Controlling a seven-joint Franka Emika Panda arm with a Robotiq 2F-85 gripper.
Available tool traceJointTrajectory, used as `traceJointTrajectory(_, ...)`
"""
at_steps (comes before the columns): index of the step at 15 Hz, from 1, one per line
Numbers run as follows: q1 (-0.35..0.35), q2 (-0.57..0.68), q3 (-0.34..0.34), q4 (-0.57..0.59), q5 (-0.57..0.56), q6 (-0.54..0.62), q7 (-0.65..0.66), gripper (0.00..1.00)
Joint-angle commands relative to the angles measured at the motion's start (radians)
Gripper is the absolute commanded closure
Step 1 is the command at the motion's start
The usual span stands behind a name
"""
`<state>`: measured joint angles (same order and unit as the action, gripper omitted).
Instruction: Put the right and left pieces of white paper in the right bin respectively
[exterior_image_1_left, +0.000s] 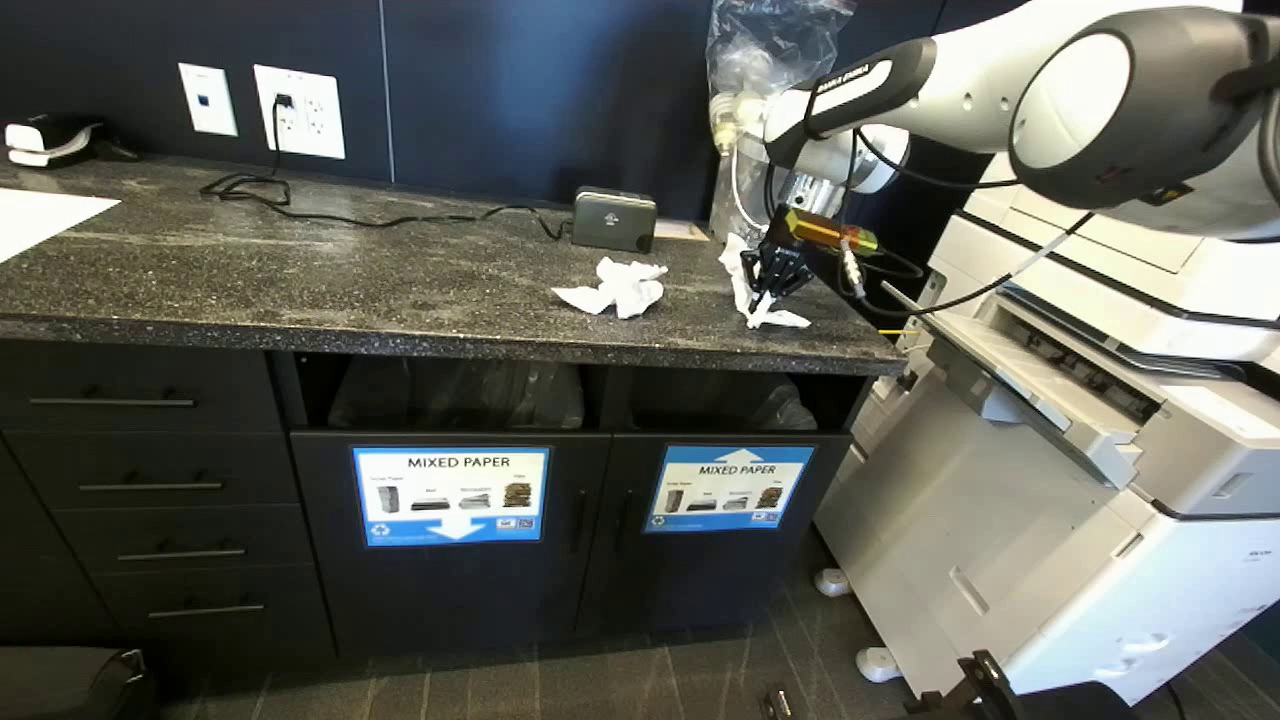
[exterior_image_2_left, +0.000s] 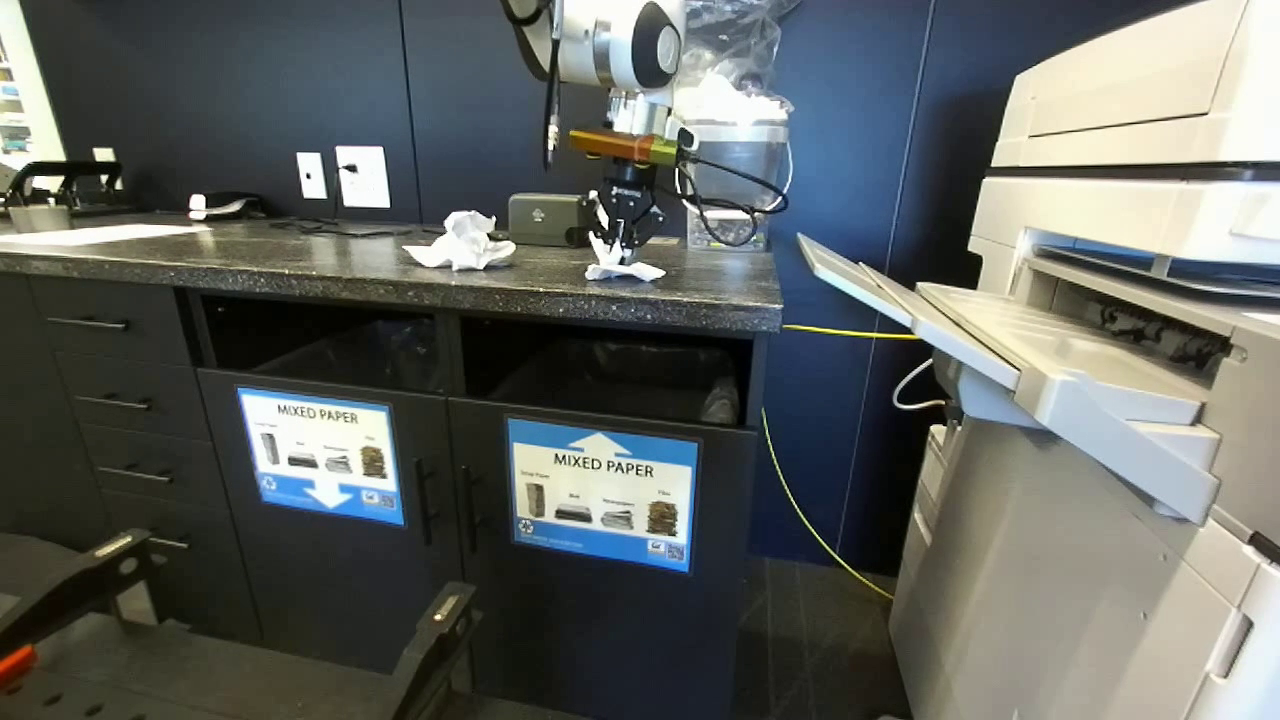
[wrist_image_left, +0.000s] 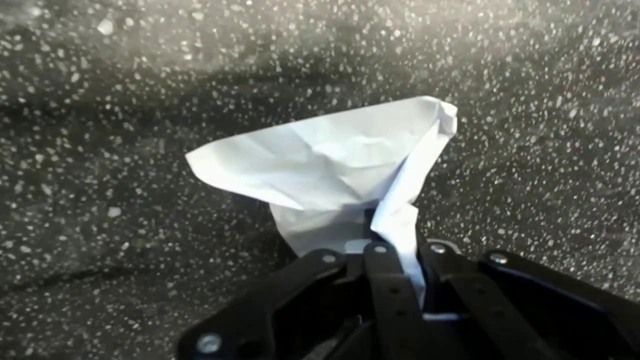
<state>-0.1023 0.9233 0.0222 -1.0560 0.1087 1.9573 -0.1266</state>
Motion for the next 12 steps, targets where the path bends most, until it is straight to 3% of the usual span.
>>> traceJointTrajectory(1, -0.027, -0.12, 0.045, -0.235, 0.022, 0.084, -0.115, 0.91)
traceJointTrajectory(12, 0.021, -0.395, 0.044, -0.715, -0.012, 0.244, -0.141, 0.92)
